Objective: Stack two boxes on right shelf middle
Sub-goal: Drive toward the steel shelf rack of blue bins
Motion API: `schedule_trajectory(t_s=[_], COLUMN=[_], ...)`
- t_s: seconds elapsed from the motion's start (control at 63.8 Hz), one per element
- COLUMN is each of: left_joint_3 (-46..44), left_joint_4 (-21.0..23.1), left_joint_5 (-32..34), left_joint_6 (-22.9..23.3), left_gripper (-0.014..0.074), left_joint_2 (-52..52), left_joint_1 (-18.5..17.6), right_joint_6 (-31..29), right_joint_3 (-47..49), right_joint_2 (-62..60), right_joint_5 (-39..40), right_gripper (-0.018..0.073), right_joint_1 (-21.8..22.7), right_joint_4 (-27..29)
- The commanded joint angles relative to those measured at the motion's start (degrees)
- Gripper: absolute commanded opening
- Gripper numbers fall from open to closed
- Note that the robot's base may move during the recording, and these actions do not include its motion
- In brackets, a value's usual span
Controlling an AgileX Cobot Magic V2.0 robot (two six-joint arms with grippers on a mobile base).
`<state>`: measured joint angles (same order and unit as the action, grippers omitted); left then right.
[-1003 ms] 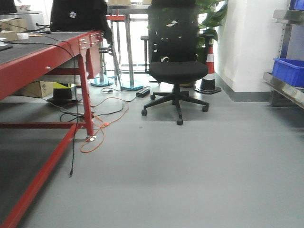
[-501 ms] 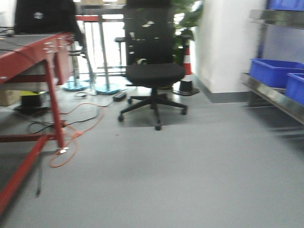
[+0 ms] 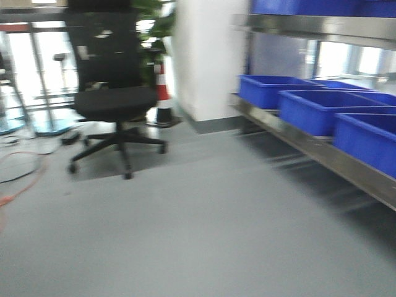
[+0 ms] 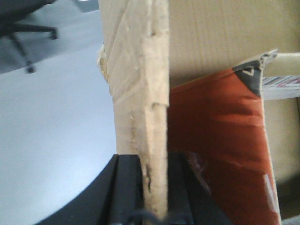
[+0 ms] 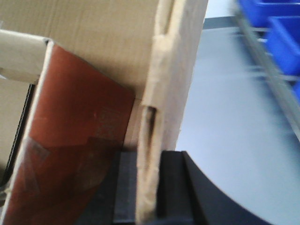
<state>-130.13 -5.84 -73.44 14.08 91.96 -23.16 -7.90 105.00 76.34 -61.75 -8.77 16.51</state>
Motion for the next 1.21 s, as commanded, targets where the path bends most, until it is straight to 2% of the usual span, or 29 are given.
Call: schedule_trajectory(t_s=[0.0,1.191], left_joint_3=[-0.7,-0.7], left_joint_4=[0.1,0.1], left_joint_5=[3.5,3.5], left_joint_6=[0.1,0.1], left_gripper=[-0.0111,-0.0111], left_joint_2=[-0.7,-0.7], left_joint_1=[0.1,0.1], right_joint_6=[-0.9,-0.9], right_joint_3=[0.8,0.8], right_joint_2=[-1.0,-1.0], right_joint_5=[2.2,2.2], right_gripper=[-0.0153,-0.0153], right_joint_1=[0.3,0.3], right_joint_4=[0.8,0.8])
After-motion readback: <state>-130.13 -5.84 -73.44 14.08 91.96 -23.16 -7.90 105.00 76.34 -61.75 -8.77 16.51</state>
